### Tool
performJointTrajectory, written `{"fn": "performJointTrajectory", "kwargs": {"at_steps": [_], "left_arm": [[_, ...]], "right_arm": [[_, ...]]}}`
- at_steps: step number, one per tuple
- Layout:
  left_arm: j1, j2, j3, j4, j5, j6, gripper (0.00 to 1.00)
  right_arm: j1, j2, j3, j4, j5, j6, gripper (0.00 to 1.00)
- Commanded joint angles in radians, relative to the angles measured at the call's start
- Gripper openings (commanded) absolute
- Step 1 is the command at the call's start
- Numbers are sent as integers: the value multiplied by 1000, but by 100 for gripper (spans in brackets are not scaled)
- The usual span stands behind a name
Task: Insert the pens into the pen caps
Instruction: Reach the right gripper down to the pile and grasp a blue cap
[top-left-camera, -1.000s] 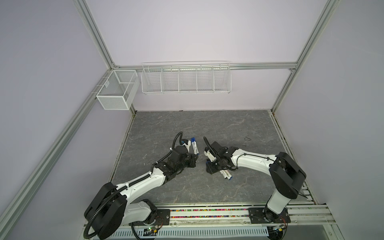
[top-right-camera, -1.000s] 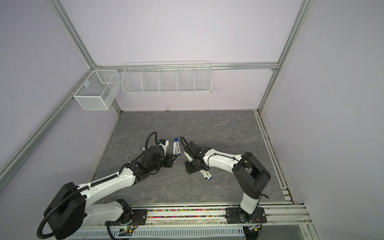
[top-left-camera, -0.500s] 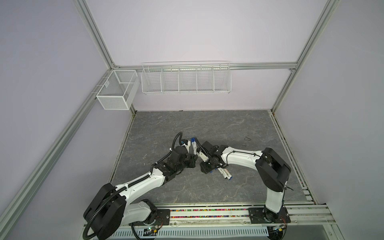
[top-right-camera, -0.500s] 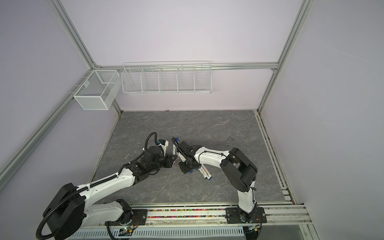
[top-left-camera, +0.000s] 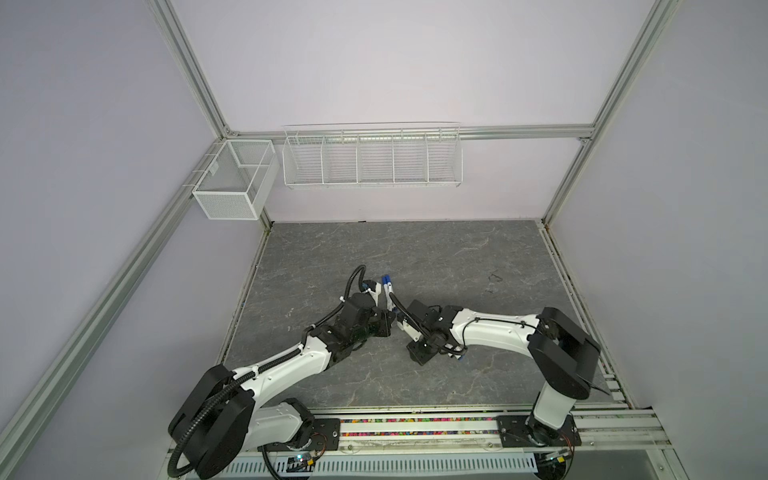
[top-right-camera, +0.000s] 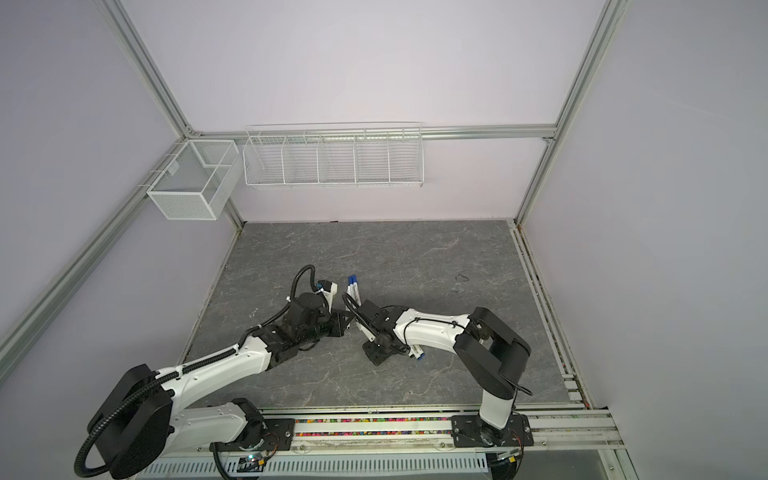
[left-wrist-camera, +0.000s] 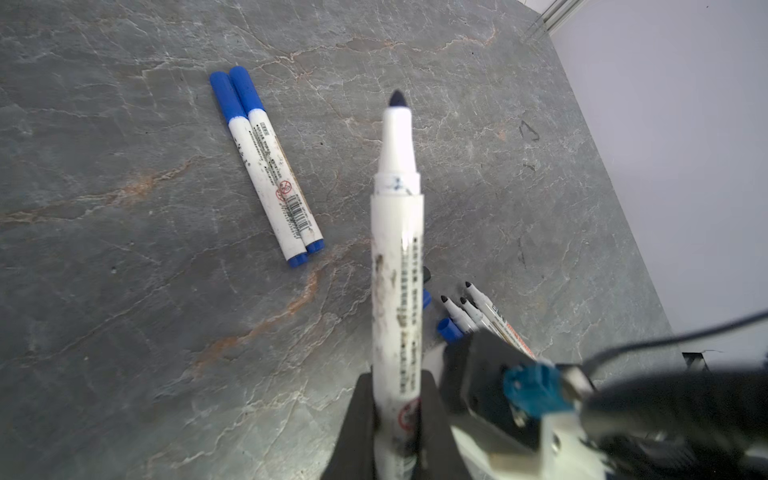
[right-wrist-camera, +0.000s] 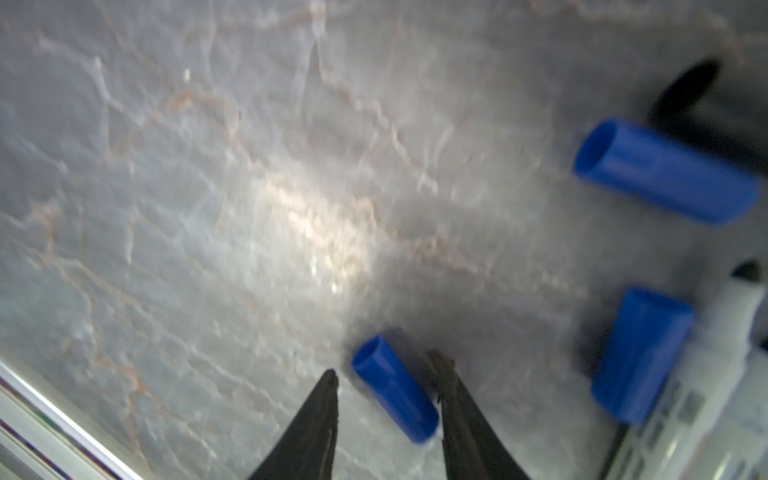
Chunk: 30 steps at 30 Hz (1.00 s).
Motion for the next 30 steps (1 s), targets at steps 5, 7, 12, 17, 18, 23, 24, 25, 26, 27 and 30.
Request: {"fn": "performJointTrajectory", "kwargs": {"at_steps": [5, 7, 12, 17, 18, 23, 24, 25, 26, 27, 30], "left_arm": [[1, 30, -12, 57, 26, -24, 0], [1, 32, -12, 62, 31, -24, 0], [2, 27, -14, 64, 37, -25, 0], [1, 13, -13, 51, 26, -26, 0], [1, 8, -12, 47, 24, -26, 0], [1, 2, -15, 46, 21, -19, 0], [1, 7, -15, 52, 23, -19, 0], [1, 11, -16, 55, 27, -19, 0], [1, 17, -14, 59, 30, -21, 0], [1, 22, -14, 65, 35, -22, 0], [1, 34, -17, 79, 46, -27, 0]], "right_arm": [[47, -155, -104, -52, 15, -39, 48], [68, -148, -127, -48, 3, -41, 48], [154, -28, -105, -34, 0, -97, 49], [162, 45, -74, -2, 102, -52, 48], [159, 48, -68, 2, 107, -47, 48], [133, 35, -54, -1, 140, -59, 47], [126, 30, -55, -2, 144, -62, 47], [119, 23, -57, -5, 146, -67, 47], [112, 17, -57, -7, 146, -73, 47], [104, 9, -59, -9, 147, -77, 47], [81, -11, -65, -15, 147, -85, 47]]}}
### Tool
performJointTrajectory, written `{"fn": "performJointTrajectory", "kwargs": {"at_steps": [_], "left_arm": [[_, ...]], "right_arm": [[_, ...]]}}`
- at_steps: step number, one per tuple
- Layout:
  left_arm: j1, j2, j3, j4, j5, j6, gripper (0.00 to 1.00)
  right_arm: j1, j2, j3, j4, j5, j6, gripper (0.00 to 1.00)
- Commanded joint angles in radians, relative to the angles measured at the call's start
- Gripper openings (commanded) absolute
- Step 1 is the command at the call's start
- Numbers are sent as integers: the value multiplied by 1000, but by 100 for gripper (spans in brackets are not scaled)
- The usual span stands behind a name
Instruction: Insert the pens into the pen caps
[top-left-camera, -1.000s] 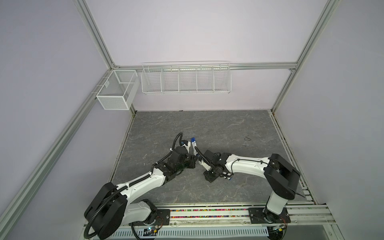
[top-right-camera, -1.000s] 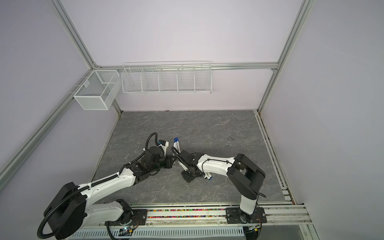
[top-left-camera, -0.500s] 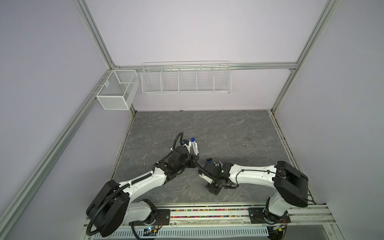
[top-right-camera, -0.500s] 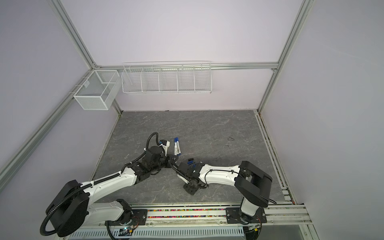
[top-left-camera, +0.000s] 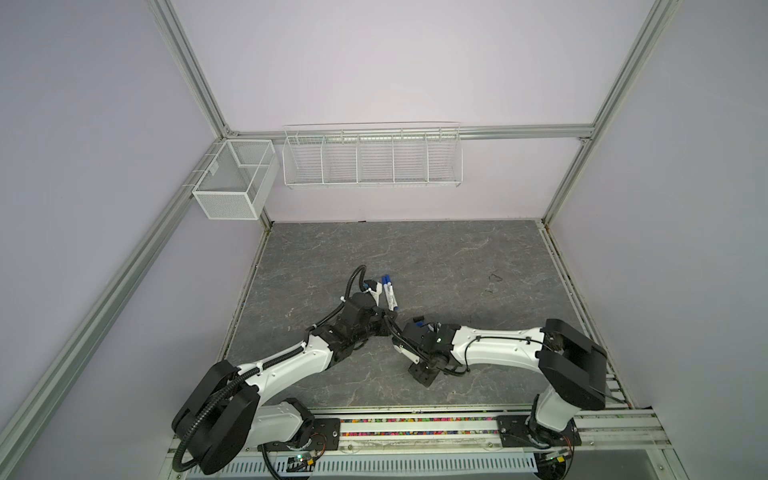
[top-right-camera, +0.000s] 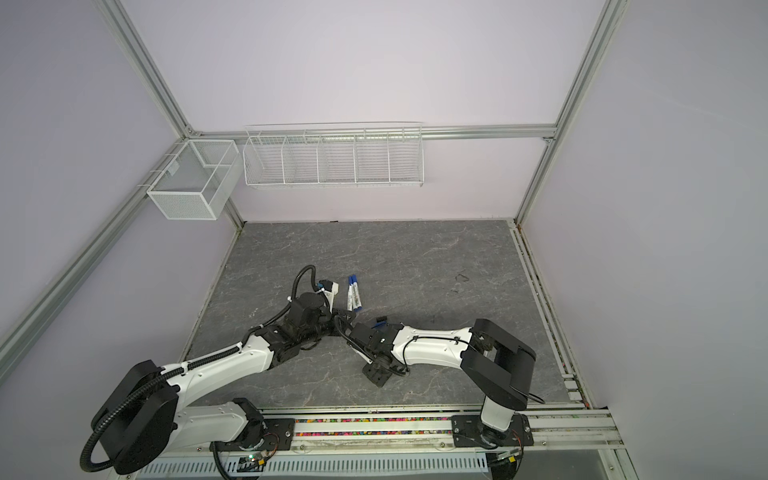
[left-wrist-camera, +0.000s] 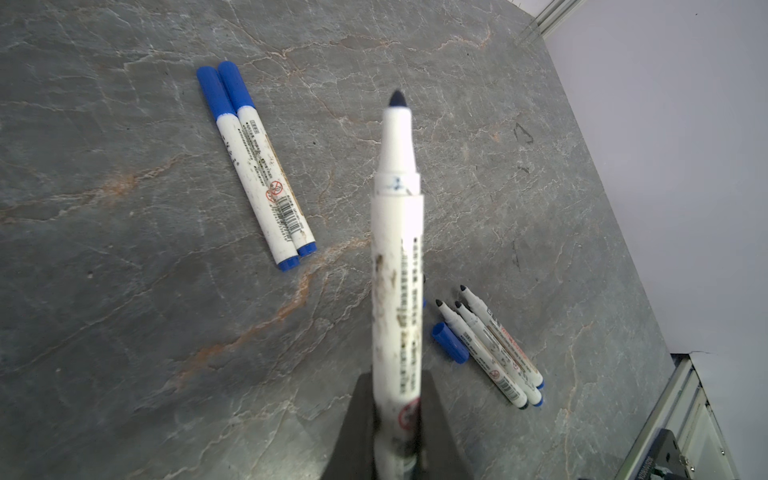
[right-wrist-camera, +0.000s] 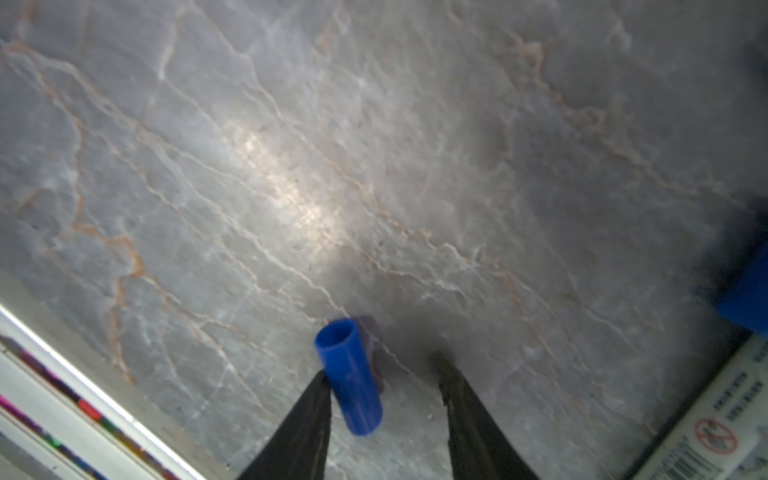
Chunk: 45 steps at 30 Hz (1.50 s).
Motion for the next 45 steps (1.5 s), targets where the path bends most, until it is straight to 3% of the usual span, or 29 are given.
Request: {"fn": "performJointTrajectory", "kwargs": {"at_steps": [1, 9, 19, 31, 37, 45], "left_arm": [[-2, 14, -8, 42, 23, -13, 0], [-2, 19, -10, 49, 29, -13, 0], [-2, 16, -16, 52, 31, -13, 0], [0, -59, -37, 42, -21, -38, 0], [5, -143, -71, 50, -151, -108, 0], [80, -250, -121, -8, -248, -192, 0]], "right_arm": [[-44, 5, -26, 11, 64, -32, 47], [-111, -34, -32, -10, 89, -34, 47], [-117, -42, -41, 34, 2, -27, 43], [-119, 44, 34, -9, 9, -104, 20], [-106, 62, 80, -25, 1, -232, 9], [-91, 119, 209, -81, -70, -442, 10]]}}
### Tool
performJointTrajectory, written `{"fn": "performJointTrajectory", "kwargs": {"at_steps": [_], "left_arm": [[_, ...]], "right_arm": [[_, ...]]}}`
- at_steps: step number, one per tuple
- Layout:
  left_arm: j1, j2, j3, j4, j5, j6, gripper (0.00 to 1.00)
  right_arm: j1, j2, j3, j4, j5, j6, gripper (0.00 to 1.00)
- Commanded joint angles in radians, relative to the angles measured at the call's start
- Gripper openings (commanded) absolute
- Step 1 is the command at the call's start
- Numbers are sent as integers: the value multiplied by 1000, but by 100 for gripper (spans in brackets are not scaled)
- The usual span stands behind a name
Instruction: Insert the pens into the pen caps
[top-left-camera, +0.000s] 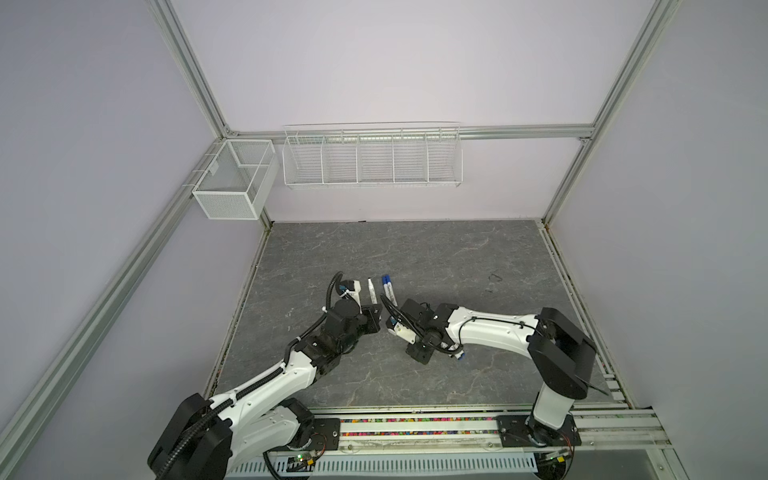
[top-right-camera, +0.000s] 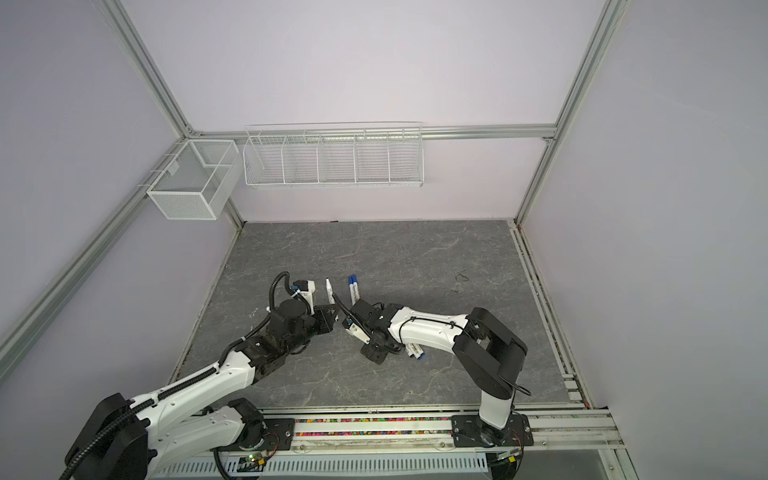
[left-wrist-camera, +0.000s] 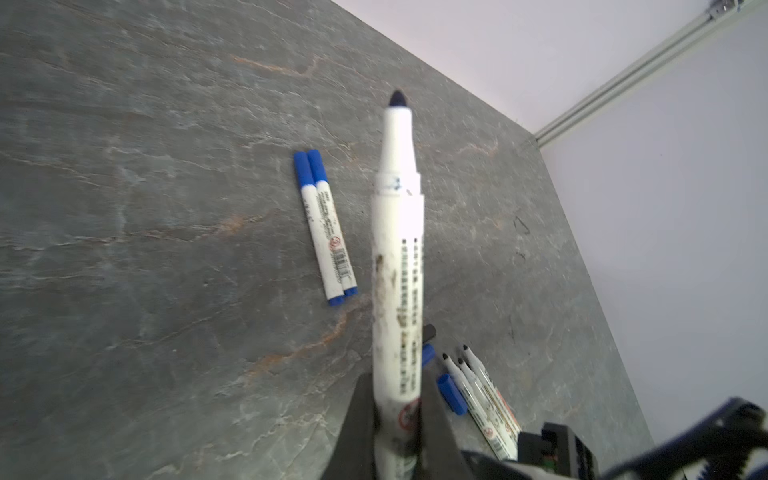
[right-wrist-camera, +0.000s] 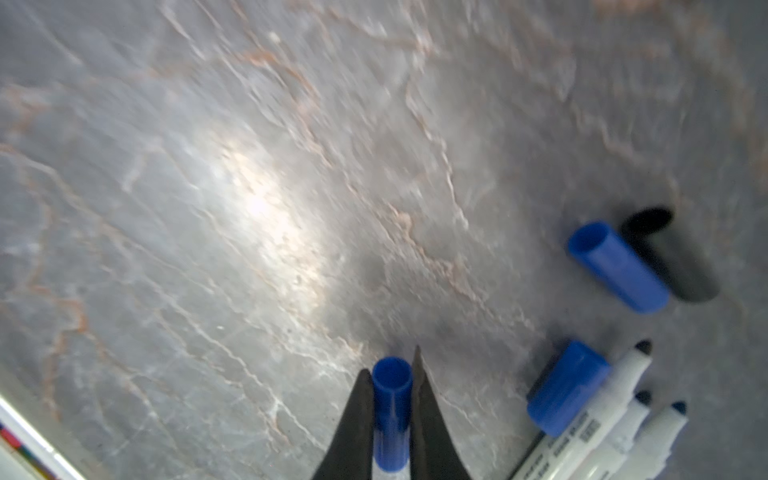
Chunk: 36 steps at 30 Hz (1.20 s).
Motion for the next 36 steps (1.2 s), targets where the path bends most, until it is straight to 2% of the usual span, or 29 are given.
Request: {"fn": "performJointTrajectory", "kwargs": {"at_steps": [1, 7, 12, 15, 27, 36], "left_arm": [[29, -37, -21, -35, -72, -60, 0], [36, -54, -28, -60, -95, -59, 0], [36, -34, -22, -50, -82, -56, 0], [36, -27, -23, -46, -75, -56, 0], [36, -17, -40, -18, -65, -53, 0], [36, -14, -43, -7, -52, -52, 0]], "right_arm": [[18, 50, 42, -61, -59, -146, 10], [70, 111, 62, -89, -91, -147, 16], [103, 135, 49, -89, -41, -83, 38], [104, 102, 8, -63, -24, -39, 44], [105, 22, -94, -52, 15, 57, 44], [78, 15, -100, -46, 107, 116, 43]]}}
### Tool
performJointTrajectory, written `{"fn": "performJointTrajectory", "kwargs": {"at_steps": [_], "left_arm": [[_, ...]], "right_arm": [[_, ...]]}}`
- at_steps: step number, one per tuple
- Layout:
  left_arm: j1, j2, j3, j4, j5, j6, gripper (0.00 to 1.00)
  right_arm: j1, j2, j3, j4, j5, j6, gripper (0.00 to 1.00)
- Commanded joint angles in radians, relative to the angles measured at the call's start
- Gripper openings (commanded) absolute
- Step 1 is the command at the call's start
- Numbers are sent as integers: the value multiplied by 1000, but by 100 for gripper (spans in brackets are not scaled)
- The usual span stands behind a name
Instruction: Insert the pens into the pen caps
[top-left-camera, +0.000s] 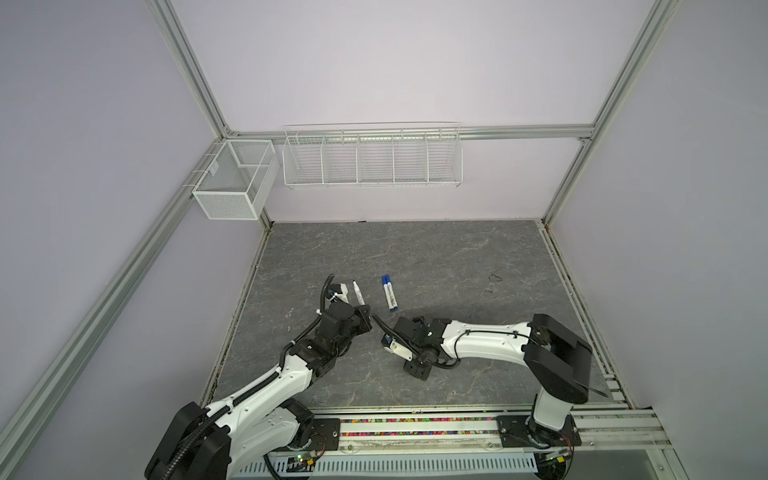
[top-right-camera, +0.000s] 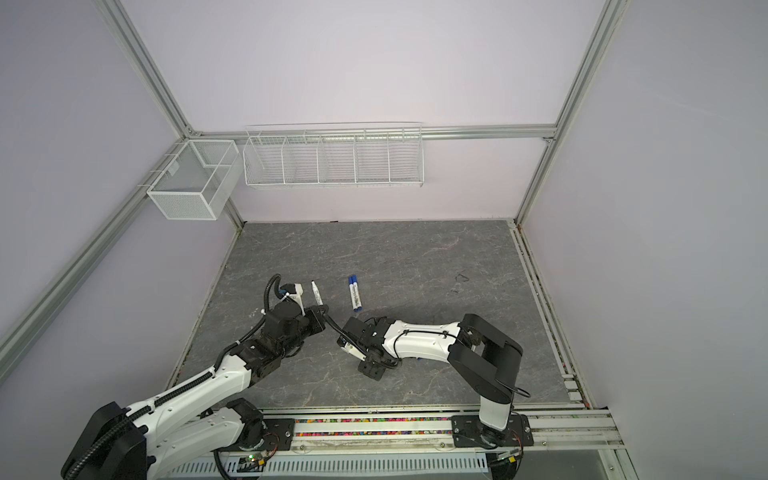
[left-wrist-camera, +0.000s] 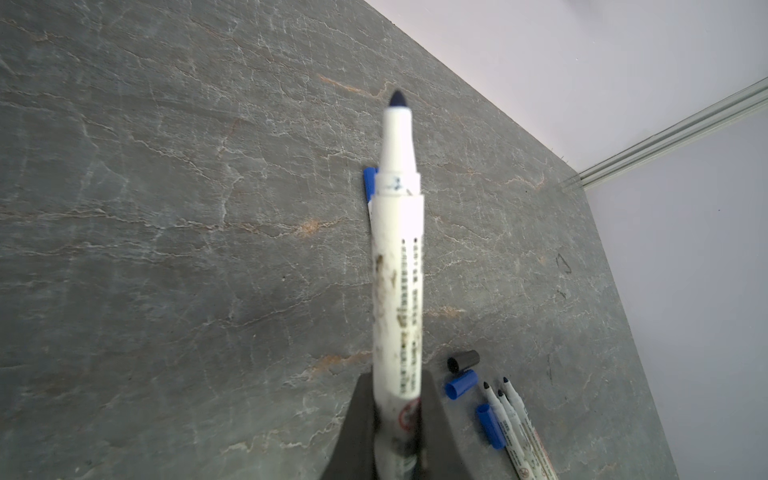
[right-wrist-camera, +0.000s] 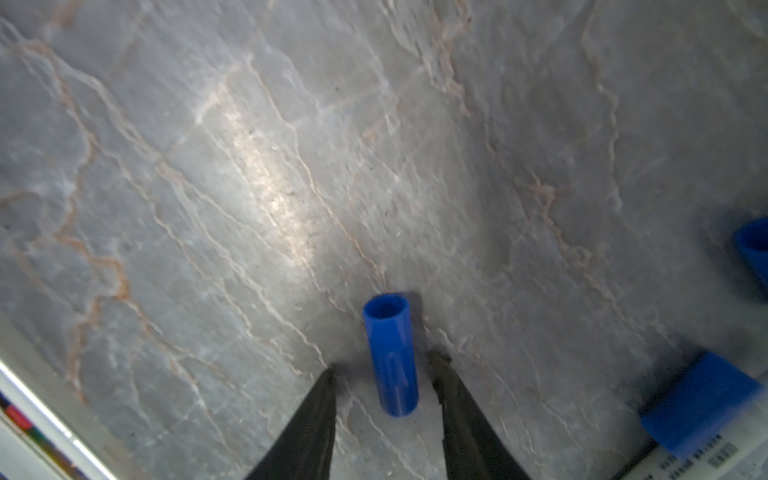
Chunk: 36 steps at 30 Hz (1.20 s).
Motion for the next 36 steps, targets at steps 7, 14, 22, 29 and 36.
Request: {"fn": "performJointTrajectory", "kwargs": {"at_steps": [7, 14, 22, 29, 36], "left_arm": [[4, 6, -14, 23, 10, -8, 0], [4, 10, -14, 27, 20, -8, 0], [4, 10, -16, 26, 25, -8, 0], [4, 4, -22, 26, 18, -4, 0], [4, 9, -26, 34, 13, -4, 0]], "right_arm": [[-48, 36, 5, -52, 118, 91, 42], [-84, 55, 53, -55, 194, 121, 42], [-94, -27, 38, 15, 71, 129, 41], [-96, -106, -43, 33, -51, 187, 42], [-93, -106, -100, 73, -172, 223, 44]]}}
